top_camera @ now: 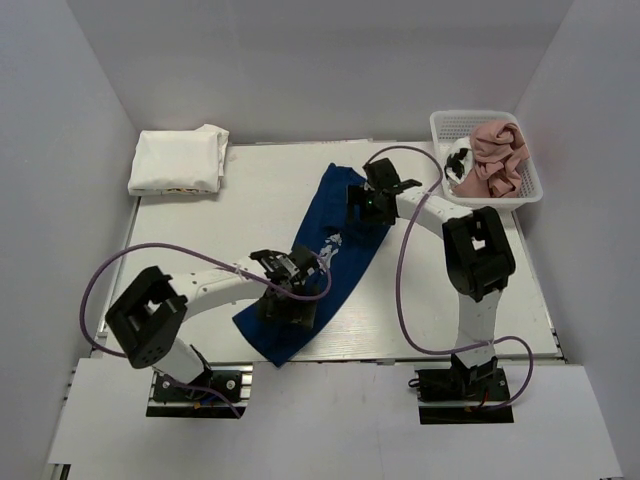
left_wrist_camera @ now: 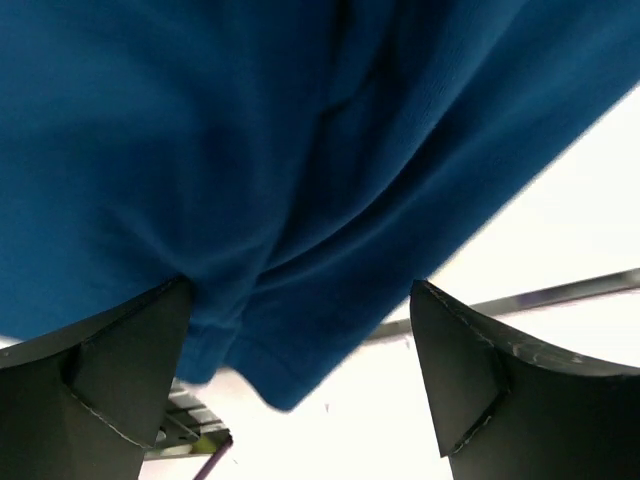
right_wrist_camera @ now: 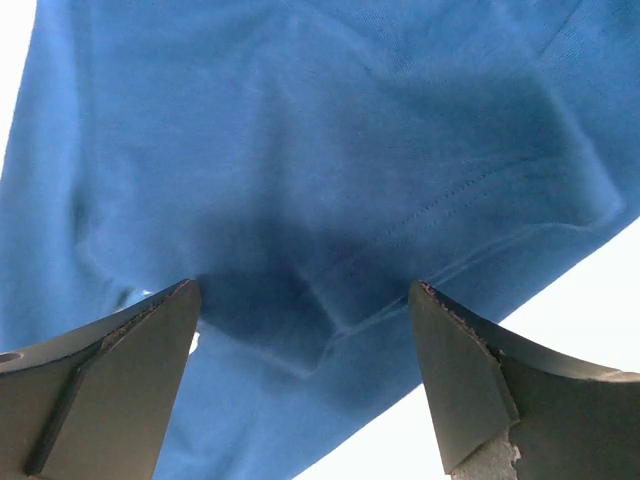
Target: Fold and stack the t-shirts
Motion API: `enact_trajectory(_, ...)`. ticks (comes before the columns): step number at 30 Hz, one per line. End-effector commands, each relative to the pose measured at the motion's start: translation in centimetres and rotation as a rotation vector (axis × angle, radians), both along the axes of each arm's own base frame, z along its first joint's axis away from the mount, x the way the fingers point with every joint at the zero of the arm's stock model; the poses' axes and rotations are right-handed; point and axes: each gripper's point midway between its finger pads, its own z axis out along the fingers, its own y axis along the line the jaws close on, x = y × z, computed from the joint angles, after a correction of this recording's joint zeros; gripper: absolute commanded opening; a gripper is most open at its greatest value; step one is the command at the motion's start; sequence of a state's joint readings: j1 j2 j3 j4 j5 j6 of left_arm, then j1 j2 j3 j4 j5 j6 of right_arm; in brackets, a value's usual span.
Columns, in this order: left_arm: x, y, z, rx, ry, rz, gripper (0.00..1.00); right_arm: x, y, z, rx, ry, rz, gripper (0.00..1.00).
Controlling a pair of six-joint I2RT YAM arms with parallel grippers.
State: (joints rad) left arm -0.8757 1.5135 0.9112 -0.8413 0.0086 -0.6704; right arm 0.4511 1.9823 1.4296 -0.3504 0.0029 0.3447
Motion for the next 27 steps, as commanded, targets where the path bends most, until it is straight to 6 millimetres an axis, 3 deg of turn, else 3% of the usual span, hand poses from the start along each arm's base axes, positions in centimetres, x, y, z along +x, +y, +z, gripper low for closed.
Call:
enact_trajectory(1, -1.5, -1.1, -1.8, -0.032, 0.057, -0.087, 1.00, 0.5, 0.1, -1.4, -0.009, 0.057, -0.018, 0.90)
enact_trajectory(3, -1.7, -0.9, -2.7, -0.002, 0.070, -0.094, 1.00, 0.8, 0.5, -2.9, -0.026, 0.080, -0.006, 0.90)
enact_trajectory(5, -1.5, -0.6, -4.1, 0.051, 0.083, -0.089, 1.00, 1.5, 0.5, -3.2, -0.032, 0.087, -0.008, 0.90)
enact_trajectory(6, -1.3, -1.2, -4.7, 0.041, 0.074, -0.099, 1.00, 2.7, 0.3, -4.0, -0.064, 0.085, -0.019, 0.90)
enact_trajectory(8, -1.3, -1.8, -6.1, 0.050, 0.111, -0.101, 1.00, 2.9, 0.1, -5.5, -0.091, 0.112, -0.017, 0.90)
enact_trajectory(9, -0.4, -3.0, -6.1, 0.029, 0.094, -0.102, 1.00, 4.7, 0.9, -5.0, -0.083, 0.079, -0.002, 0.90)
enact_trajectory(10, -0.3, -3.4, -7.1, 0.038, 0.117, -0.115, 1.00, 4.9, 0.7, -5.1, -0.097, 0.088, 0.001, 0.90)
enact_trajectory(11, -0.1, -4.0, -7.3, 0.033, 0.127, -0.127, 1.00, 5.2, 0.5, -6.5, -0.108, 0.112, -0.002, 0.90)
enact_trajectory(13, 1.7, -7.3, -6.6, -0.037, 0.109, -0.143, 1.00, 7.3, 1.4, -6.9, -0.102, 0.104, 0.007, 0.90)
enact_trajectory(14, 3.1, -9.5, -5.4, -0.080, 0.087, -0.148, 1.00, 9.4, 1.9, -5.4, -0.068, 0.057, 0.009, 0.90)
enact_trajectory(15, 3.5, -10.0, -6.1, -0.078, 0.110, -0.140, 1.00, 9.5, 1.5, -7.9, -0.090, 0.088, 0.011, 0.90)
enact_trajectory(16, 3.8, -11.1, -5.6, -0.111, 0.119, -0.146, 1.00, 11.6, 2.8, -5.4, -0.026, 0.026, 0.026, 0.90)
enact_trajectory(19, 6.2, -14.1, -4.0, -0.174, 0.057, -0.131, 1.00, 14.8, 1.8, -4.4, 0.053, -0.043, 0.003, 0.90)
enact_trajectory(22, 8.2, -16.5, -1.5, -0.237, -0.007, -0.123, 1.00, 17.2, 1.9, -1.0, 0.141, -0.145, 0.019, 0.90)
enact_trajectory(25, 8.9, -18.4, 2.2, -0.340, -0.078, -0.133, 1.00, 17.7, 2.8, 4.1, 0.193, -0.245, 0.095, 0.90)
enact_trajectory(27, 8.7, -17.3, 4.6, -0.365, -0.139, -0.126, 1.00, 16.7, 3.5, 7.1, 0.198, -0.281, 0.170, 0.90)
